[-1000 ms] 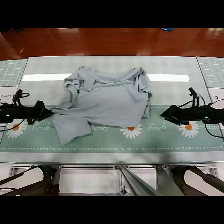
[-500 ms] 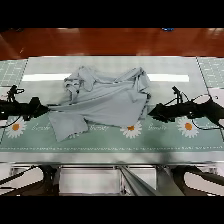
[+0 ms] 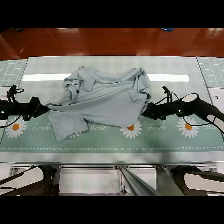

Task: Fold the shirts.

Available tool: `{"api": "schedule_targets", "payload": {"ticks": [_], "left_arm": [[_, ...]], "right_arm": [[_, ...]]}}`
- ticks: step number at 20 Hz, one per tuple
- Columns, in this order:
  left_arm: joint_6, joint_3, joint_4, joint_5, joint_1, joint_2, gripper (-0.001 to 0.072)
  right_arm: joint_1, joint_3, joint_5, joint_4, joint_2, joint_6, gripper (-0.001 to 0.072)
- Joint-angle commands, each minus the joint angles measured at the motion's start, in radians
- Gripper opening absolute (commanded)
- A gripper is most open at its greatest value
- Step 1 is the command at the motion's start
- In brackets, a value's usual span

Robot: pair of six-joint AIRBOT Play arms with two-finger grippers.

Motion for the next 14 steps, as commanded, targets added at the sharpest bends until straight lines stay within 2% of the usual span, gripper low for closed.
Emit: {"api": "schedule_targets", "payload": {"ticks": [1,3,6,9,12,14], "left_arm": [[0.000,0.001,0.000,0.000,0.000,0.000,0.0018],[0.000,0.004,-0.003,-0.005,0.000,0.001,0.0018],[0.000,0.091,-0.040,-0.061,0.001,0.026,0.0018],[0.000,0.273,-0.183,-0.079,0.001,0.113,0.0018],[0.052,0.520,-0.377,-0.041,0.000,0.204,0.0018],[0.048,0.689,-0.427,-0.021,0.000,0.254,0.0018]], "right_arm": [[0.010,0.011,-0.005,0.024,-0.008,-0.044,0.0018],[0.007,0.035,0.022,0.042,-0.006,-0.077,0.0020],[-0.018,0.166,0.103,0.020,0.045,-0.069,0.0019],[-0.080,0.418,0.154,-0.058,0.158,0.008,0.0019],[-0.130,0.740,0.166,-0.168,0.264,0.077,0.0019],[-0.138,0.954,0.171,-0.232,0.327,0.103,0.0019]]}}
